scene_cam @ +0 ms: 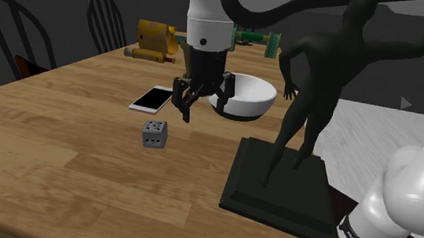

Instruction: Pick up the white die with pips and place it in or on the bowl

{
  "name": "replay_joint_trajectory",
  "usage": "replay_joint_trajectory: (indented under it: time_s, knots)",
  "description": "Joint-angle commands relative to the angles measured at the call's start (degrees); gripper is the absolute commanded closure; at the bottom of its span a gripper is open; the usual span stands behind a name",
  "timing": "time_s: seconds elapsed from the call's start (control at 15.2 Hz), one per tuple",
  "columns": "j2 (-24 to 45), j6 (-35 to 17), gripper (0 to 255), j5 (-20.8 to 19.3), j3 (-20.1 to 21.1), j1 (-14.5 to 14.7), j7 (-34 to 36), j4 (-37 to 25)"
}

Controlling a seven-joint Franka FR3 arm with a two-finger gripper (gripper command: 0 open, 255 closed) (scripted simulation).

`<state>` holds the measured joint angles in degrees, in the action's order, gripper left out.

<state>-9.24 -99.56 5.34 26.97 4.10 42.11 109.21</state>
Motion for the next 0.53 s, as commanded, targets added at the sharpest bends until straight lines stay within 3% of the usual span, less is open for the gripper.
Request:
replay_joint_trajectory:
  time_s: [0.0,0.46]
  knots:
    - [3.9,-0.5,0,-1.9,1.9,0.6,3.7,-3.5]
    - [21.2,2.7,0,-12.4,5.9,6.0,16.0,-22.3]
